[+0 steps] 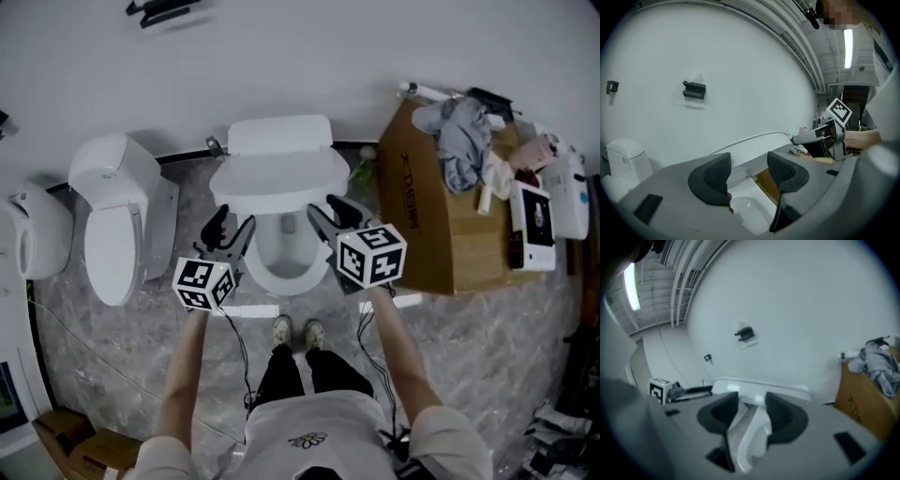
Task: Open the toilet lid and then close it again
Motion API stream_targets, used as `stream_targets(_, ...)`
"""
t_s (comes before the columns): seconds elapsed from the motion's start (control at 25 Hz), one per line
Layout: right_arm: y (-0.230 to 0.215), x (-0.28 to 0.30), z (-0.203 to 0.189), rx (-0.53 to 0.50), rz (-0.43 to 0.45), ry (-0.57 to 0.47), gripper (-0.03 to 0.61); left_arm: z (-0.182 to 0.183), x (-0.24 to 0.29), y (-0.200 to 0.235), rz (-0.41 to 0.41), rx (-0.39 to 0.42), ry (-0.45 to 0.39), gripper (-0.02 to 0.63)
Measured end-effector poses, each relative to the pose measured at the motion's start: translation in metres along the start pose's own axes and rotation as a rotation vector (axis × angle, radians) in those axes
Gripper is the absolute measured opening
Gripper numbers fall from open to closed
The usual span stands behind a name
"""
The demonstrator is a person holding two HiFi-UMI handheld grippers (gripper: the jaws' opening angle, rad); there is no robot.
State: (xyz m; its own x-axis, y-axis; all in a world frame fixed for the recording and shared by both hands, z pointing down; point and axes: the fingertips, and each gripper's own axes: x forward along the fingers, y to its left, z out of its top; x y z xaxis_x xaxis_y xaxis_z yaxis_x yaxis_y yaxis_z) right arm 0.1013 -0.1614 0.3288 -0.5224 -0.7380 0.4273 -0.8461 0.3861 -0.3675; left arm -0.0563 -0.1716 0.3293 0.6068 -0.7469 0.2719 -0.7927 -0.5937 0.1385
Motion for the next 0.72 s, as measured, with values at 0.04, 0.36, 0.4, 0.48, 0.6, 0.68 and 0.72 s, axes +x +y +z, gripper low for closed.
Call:
stream_targets(0.04, -0.002, 0.002, 0.007, -0.01, 0.003, 0.002, 0.209, 0.006, 0.005, 0.002, 0.012, 0.006, -0.008, 0.268)
stream_targets(0.36, -0.015, 0.034, 0.071, -0.078, -0.033, -0.016, 0.209, 0.06, 0.047, 0.034, -0.002, -0.002, -0.035, 0.267)
stream_targets(0.4, -0.017, 0.04, 0.081, -0.086, -0.048, -0.023, 0.209, 0.068, 0.054, 0.039, -0.012, 0.0, -0.033, 0.267)
stream_targets(0.48, -0.022, 0.05, 0.098, -0.081, -0.074, -0.033, 0.21, 0.082, 0.065, 0.048, -0.031, -0.007, -0.029, 0.267)
stream_targets(0.6, -0.029, 0.066, 0.121, -0.048, -0.083, -0.038, 0.21, 0.098, 0.08, 0.063, -0.044, -0.035, -0.018, 0.267)
stream_targets(0.68, -0.037, 0.076, 0.137, -0.035, -0.097, -0.047, 0.21, 0.11, 0.093, 0.07, -0.054, -0.024, -0.013, 0.267)
stream_targets(0.72, -0.041, 0.08, 0.144, -0.028, -0.105, -0.052, 0.21, 0.115, 0.1, 0.073, -0.057, -0.014, -0.01, 0.267)
